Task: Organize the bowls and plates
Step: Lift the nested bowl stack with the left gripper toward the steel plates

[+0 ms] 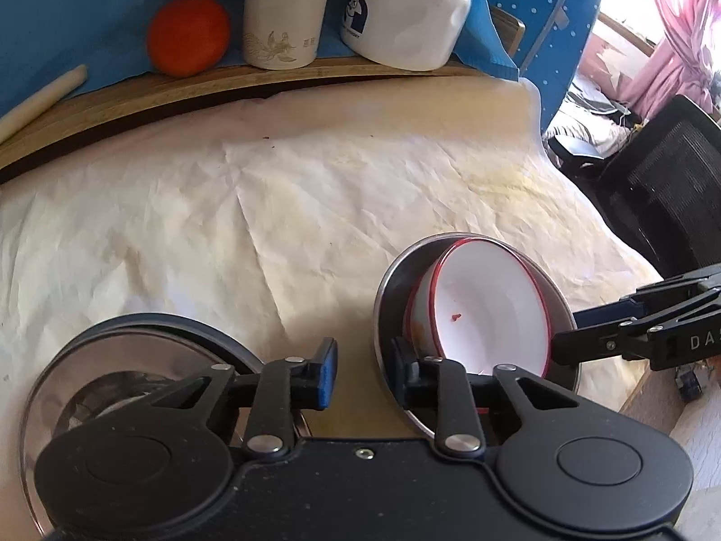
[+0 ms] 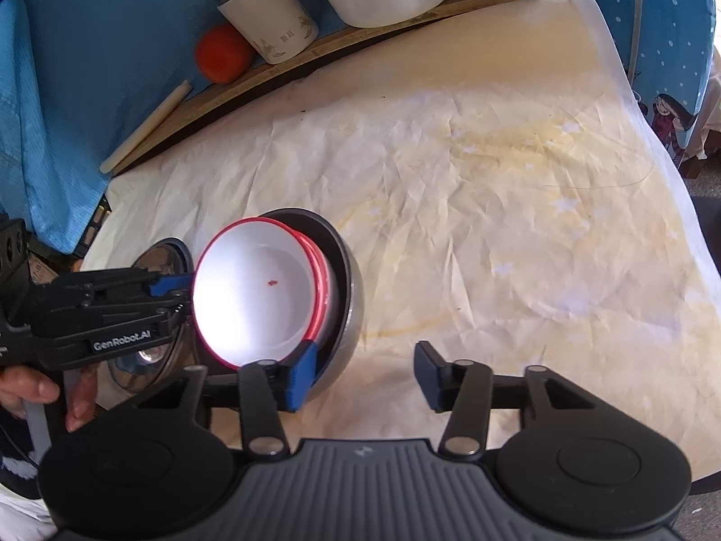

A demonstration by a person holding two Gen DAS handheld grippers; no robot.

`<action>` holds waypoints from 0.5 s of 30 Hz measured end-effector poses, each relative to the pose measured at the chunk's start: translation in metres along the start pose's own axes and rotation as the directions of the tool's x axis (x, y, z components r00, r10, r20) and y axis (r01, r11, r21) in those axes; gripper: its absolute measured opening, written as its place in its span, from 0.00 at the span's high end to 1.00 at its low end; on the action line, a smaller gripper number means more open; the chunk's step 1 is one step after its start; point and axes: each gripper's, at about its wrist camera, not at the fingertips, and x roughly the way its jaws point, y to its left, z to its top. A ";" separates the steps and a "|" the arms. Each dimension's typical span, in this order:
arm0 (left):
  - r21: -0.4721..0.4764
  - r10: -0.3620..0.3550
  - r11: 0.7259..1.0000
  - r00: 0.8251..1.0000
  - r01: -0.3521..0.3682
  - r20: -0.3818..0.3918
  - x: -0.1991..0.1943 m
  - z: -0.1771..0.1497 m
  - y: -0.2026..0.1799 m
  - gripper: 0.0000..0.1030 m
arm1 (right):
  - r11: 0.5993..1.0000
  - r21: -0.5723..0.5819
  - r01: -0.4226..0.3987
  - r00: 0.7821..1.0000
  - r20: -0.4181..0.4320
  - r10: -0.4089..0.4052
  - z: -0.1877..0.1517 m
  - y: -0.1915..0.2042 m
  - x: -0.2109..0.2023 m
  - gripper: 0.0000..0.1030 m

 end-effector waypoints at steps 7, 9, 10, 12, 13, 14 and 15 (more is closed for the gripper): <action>0.032 0.027 0.999 1.000 -0.028 0.014 0.000 -0.002 -0.012 0.90 | 0.998 0.003 0.059 0.998 0.010 -0.059 0.000 0.017 -0.002 0.66; 0.043 0.039 0.998 0.999 -0.040 0.017 -0.001 -0.003 -0.015 0.91 | 0.995 -0.002 0.098 0.995 0.009 -0.098 0.000 0.024 -0.002 0.67; 0.045 0.043 0.998 0.999 -0.044 0.018 -0.001 -0.003 -0.015 0.91 | 0.993 -0.006 0.121 0.993 0.007 -0.121 0.000 0.029 -0.002 0.67; 0.044 0.048 0.998 0.999 -0.049 0.020 -0.001 -0.003 -0.016 0.91 | 0.985 -0.033 0.168 0.986 0.003 -0.168 0.002 0.037 0.001 0.67; 0.043 0.049 0.998 0.999 -0.050 0.022 -0.002 -0.004 -0.016 0.91 | 0.980 -0.049 0.192 0.981 0.000 -0.192 0.002 0.042 0.002 0.67; 0.042 0.050 0.998 0.999 -0.051 0.023 -0.002 -0.004 -0.016 0.91 | 0.975 -0.062 0.211 0.977 -0.004 -0.212 0.003 0.045 0.003 0.65; 0.041 0.050 0.998 0.998 -0.051 0.024 -0.002 -0.004 -0.016 0.91 | 0.971 -0.072 0.229 0.973 -0.008 -0.230 0.004 0.049 0.004 0.65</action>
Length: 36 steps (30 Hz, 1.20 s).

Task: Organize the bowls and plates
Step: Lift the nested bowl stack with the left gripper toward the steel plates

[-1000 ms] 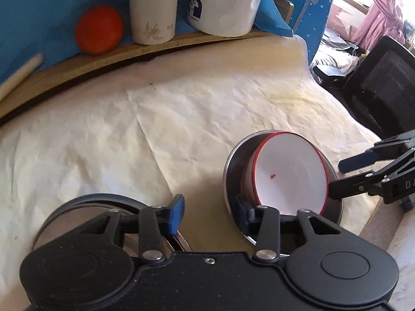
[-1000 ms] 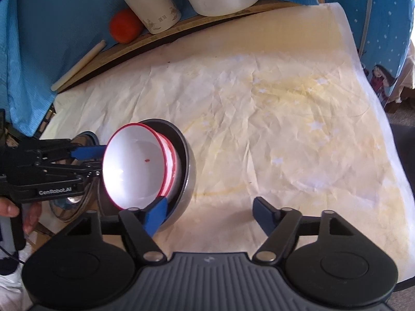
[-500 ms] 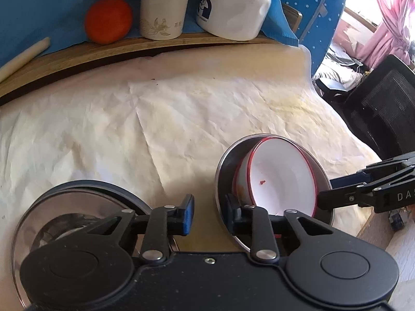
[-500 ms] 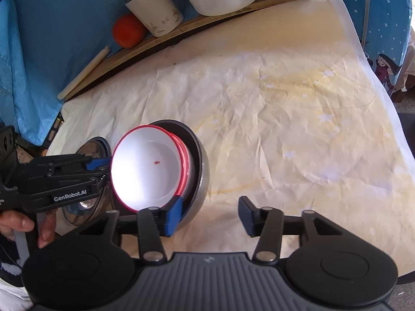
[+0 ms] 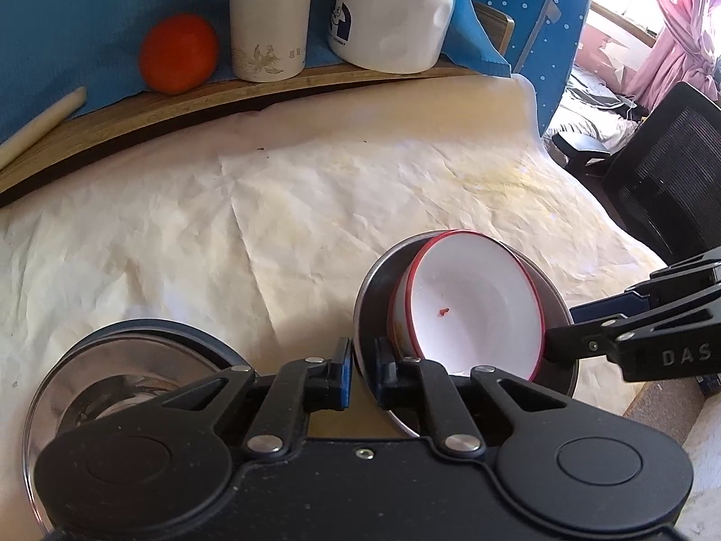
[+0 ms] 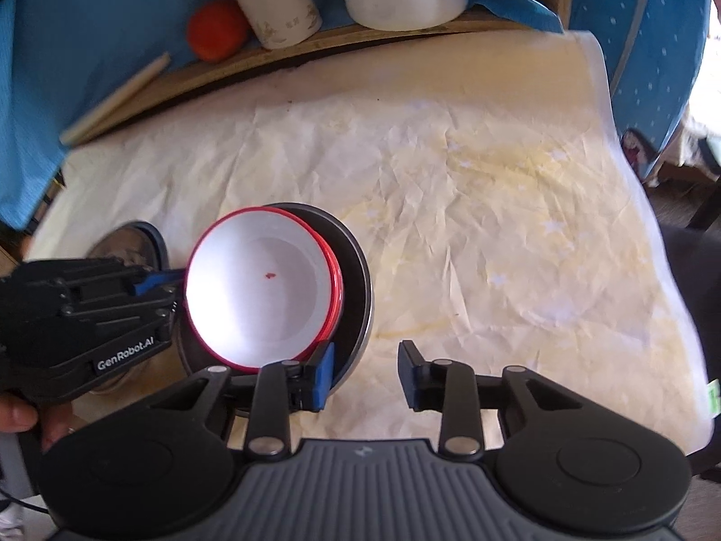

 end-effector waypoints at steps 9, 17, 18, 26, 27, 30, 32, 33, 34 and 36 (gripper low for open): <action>-0.001 0.006 1.000 1.000 -0.006 0.014 -0.001 -0.002 0.000 0.92 | 1.000 0.012 -0.003 0.999 -0.043 0.004 0.006 0.001 0.007 0.70; 0.016 0.016 1.000 1.000 -0.016 0.018 -0.001 -0.003 -0.003 0.92 | 0.997 0.034 -0.075 0.995 -0.068 0.077 0.004 -0.001 0.020 0.79; 0.018 0.017 1.000 1.000 -0.017 0.018 -0.001 -0.003 -0.003 0.92 | 0.996 0.036 -0.076 0.995 -0.069 0.079 0.004 -0.001 0.021 0.79; 0.004 0.013 1.000 1.000 -0.013 0.024 -0.001 -0.004 -0.002 0.92 | 0.991 0.067 -0.114 0.990 -0.072 0.118 0.004 -0.007 0.020 0.79; -0.005 0.013 1.000 1.000 -0.013 0.028 -0.001 -0.005 -0.002 0.92 | 0.991 0.069 -0.119 0.990 -0.073 0.124 0.004 -0.008 0.021 0.79; -0.007 0.019 1.000 0.999 -0.019 0.039 -0.002 -0.006 -0.003 0.92 | 0.985 0.091 -0.143 0.986 -0.070 0.150 0.003 -0.013 0.021 0.79; -0.011 0.021 1.000 0.999 -0.020 0.041 -0.002 -0.007 -0.003 0.92 | 0.983 0.100 -0.151 0.985 -0.068 0.159 0.003 -0.015 0.021 0.79; -0.014 0.020 1.000 0.999 -0.020 0.041 -0.003 -0.007 -0.003 0.92 | 0.983 0.101 -0.152 0.985 -0.066 0.160 0.002 -0.015 0.021 0.79; -0.018 0.019 1.000 0.999 -0.018 0.040 -0.003 -0.008 -0.003 0.92 | 0.983 0.099 -0.152 0.985 -0.065 0.158 0.002 -0.014 0.021 0.79; -0.024 0.015 1.000 0.999 -0.014 0.039 -0.003 -0.008 -0.003 0.93 | 0.984 0.092 -0.150 0.986 -0.064 0.156 0.001 -0.014 0.020 0.78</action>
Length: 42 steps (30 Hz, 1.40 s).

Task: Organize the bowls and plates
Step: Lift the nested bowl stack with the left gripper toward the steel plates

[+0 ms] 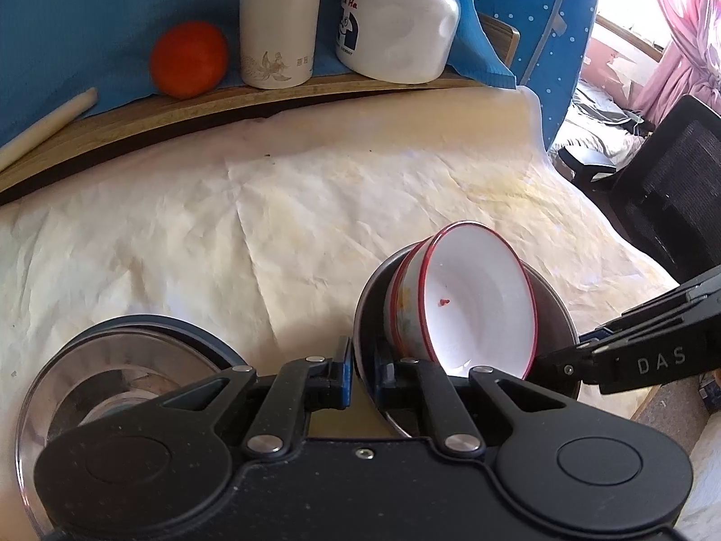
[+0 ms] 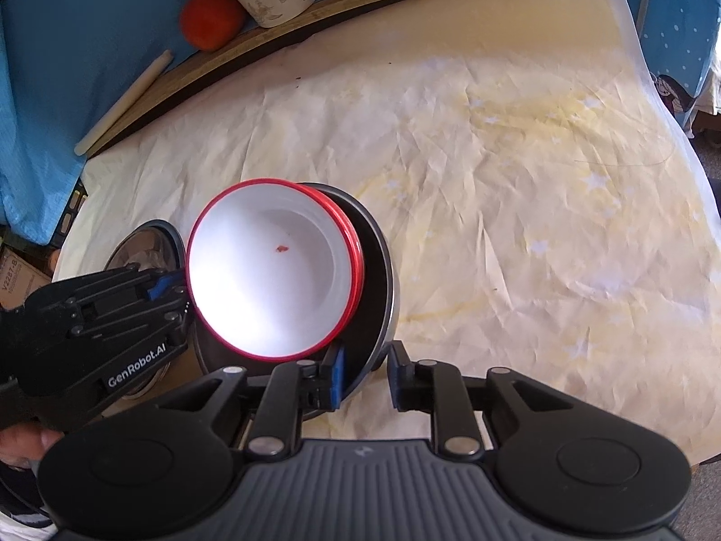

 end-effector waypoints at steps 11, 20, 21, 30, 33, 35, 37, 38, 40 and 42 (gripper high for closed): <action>-0.025 -0.031 0.999 0.999 0.031 -0.009 0.002 0.002 0.003 0.94 | 1.000 -0.008 0.003 1.000 0.010 -0.003 -0.003 0.000 -0.003 0.78; -0.035 -0.044 0.998 0.999 0.044 -0.010 0.002 0.002 0.004 0.94 | 1.000 -0.014 0.016 1.000 0.020 -0.016 -0.004 0.000 -0.006 0.78; -0.036 -0.046 0.998 0.999 0.045 -0.011 0.002 0.002 0.004 0.94 | 1.000 -0.015 0.018 1.000 0.021 -0.017 -0.004 0.001 -0.006 0.78; -0.039 -0.056 0.998 0.998 0.056 -0.002 -0.001 0.003 0.005 0.94 | 1.000 -0.018 0.019 0.999 0.027 -0.018 -0.005 0.001 -0.007 0.78; -0.036 -0.054 0.998 0.999 0.054 0.006 -0.003 0.003 0.005 0.94 | 1.000 -0.021 0.019 0.999 0.031 -0.018 -0.004 0.001 -0.009 0.78; -0.036 -0.053 0.998 0.999 0.054 0.009 -0.005 0.003 0.005 0.94 | 1.000 -0.024 0.019 0.999 0.033 -0.018 -0.004 0.002 -0.010 0.78; -0.036 -0.053 0.998 0.999 0.054 0.012 -0.007 0.003 0.005 0.94 | 0.999 -0.027 0.019 0.999 0.037 -0.018 -0.004 0.003 -0.011 0.78; -0.037 -0.053 0.998 0.998 0.054 0.014 -0.008 0.003 0.006 0.94 | 0.999 -0.028 0.018 0.999 0.038 -0.017 -0.004 0.003 -0.012 0.78; -0.037 -0.052 0.998 0.998 0.053 0.018 -0.010 0.004 0.006 0.94 | 0.999 -0.029 0.016 0.999 0.043 -0.015 -0.003 0.005 -0.014 0.78; -0.039 -0.052 0.998 0.998 0.053 0.024 -0.013 0.005 0.007 0.94 | 0.999 -0.032 0.015 0.999 0.048 -0.013 -0.004 0.007 -0.016 0.78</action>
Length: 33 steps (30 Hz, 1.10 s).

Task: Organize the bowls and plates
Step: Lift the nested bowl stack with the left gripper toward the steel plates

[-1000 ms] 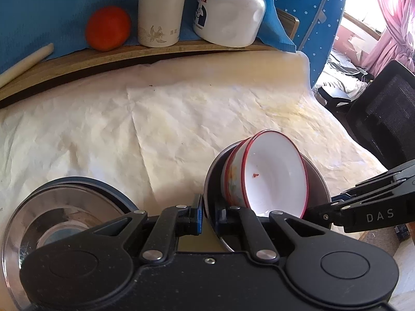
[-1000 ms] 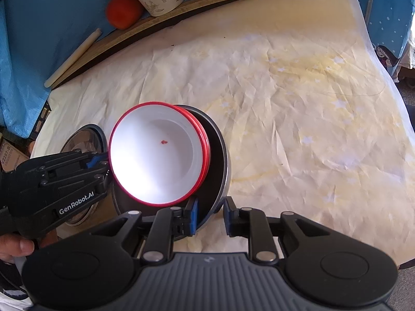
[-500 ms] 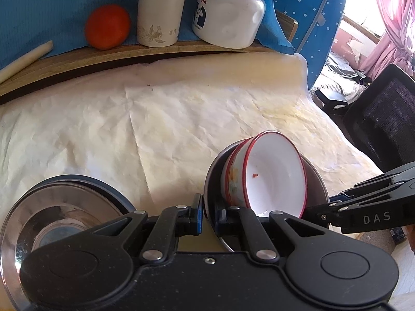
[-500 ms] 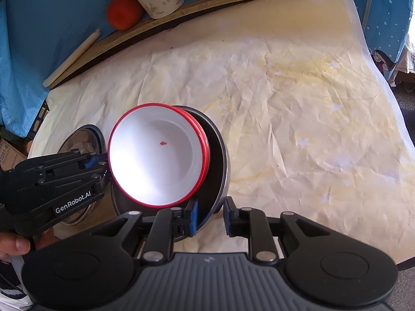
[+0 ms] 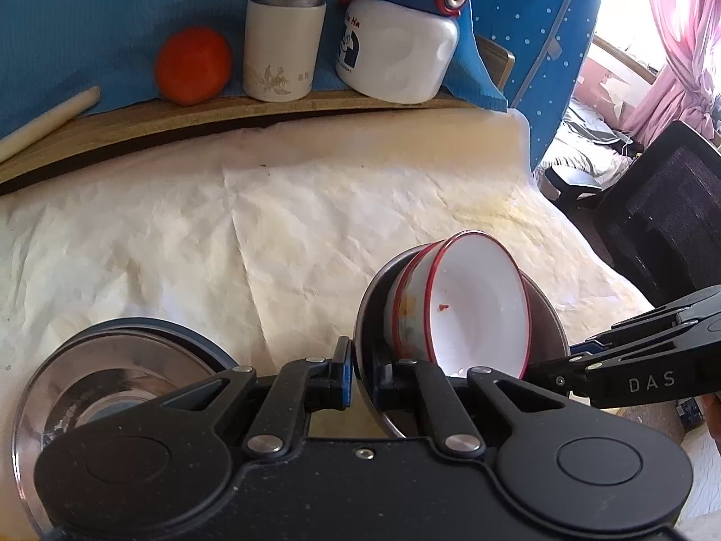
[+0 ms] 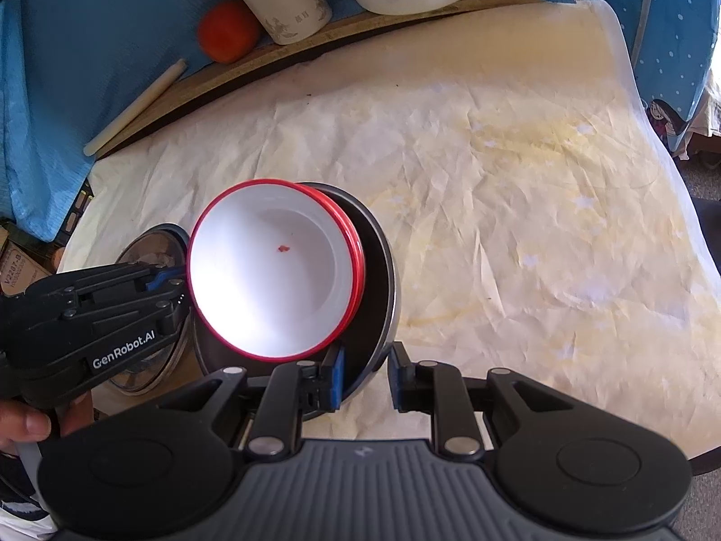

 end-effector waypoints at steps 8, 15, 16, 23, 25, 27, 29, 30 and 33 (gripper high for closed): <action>-0.002 0.014 1.000 1.000 -0.014 0.024 -0.013 0.002 0.004 0.94 | 1.000 -0.019 -0.009 1.000 0.015 0.009 0.002 0.010 -0.006 0.78; -0.016 0.027 1.000 0.999 -0.026 0.033 -0.021 0.000 0.012 0.94 | 0.999 -0.036 -0.014 1.000 0.020 0.015 0.001 0.021 -0.005 0.78; -0.019 0.028 0.999 0.999 -0.028 0.035 -0.022 0.000 0.014 0.94 | 0.999 -0.040 -0.015 1.000 0.021 0.016 0.001 0.023 -0.005 0.78; -0.040 0.043 0.998 0.998 -0.041 0.056 -0.036 -0.001 0.028 0.94 | 0.998 -0.063 -0.028 0.999 0.030 0.030 0.003 0.039 -0.003 0.78; -0.047 0.048 0.998 0.997 -0.045 0.062 -0.039 -0.002 0.032 0.94 | 0.997 -0.072 -0.032 0.999 0.031 0.034 0.004 0.045 -0.002 0.78; -0.056 0.053 0.997 0.996 -0.050 0.067 -0.043 -0.003 0.038 0.94 | 0.996 -0.083 -0.037 0.999 0.029 0.040 0.005 0.051 -0.001 0.78; -0.068 0.062 0.996 0.996 -0.057 0.072 -0.047 -0.005 0.044 0.94 | 0.995 -0.094 -0.041 0.999 0.026 0.044 0.005 0.058 0.002 0.78; -0.072 0.066 0.996 0.995 -0.061 0.073 -0.049 -0.007 0.047 0.94 | 0.994 -0.099 -0.043 0.999 0.025 0.045 0.005 0.062 0.003 0.78; -0.088 0.078 0.994 0.994 -0.071 0.076 -0.054 -0.011 0.056 0.94 | 0.992 -0.119 -0.048 0.999 0.018 0.050 0.006 0.073 0.006 0.78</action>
